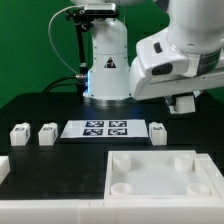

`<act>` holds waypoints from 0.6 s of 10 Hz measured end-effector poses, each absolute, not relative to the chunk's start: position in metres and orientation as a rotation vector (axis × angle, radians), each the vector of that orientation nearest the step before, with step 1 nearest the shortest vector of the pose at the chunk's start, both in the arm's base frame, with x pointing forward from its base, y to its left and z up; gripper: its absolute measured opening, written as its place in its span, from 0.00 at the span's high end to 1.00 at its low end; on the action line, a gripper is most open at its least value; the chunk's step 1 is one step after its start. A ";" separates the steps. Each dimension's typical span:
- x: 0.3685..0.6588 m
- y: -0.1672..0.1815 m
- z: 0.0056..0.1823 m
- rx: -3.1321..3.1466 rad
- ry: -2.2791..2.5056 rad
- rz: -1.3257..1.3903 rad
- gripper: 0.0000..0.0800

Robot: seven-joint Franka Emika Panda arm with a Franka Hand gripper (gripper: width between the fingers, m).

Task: Assemble one leg

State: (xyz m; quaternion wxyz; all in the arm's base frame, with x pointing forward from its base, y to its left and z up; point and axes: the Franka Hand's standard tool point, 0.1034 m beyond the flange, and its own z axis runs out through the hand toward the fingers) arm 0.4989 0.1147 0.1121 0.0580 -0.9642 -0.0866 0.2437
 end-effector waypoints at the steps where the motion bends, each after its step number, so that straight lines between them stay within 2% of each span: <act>1: 0.525 0.104 0.122 -2.937 -0.297 0.611 0.64; 3: 0.566 0.102 0.139 -2.982 -0.284 0.349 0.64; 4: 0.574 0.101 0.136 -3.006 -0.269 0.141 0.64; 5: 0.565 0.098 0.133 -3.018 -0.263 0.067 0.64; 6: 0.575 0.095 0.134 -3.025 -0.252 -0.172 0.64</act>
Offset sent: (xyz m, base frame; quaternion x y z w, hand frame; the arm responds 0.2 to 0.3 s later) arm 0.0000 0.0000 0.0000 0.0000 0.2667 0.0000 0.9638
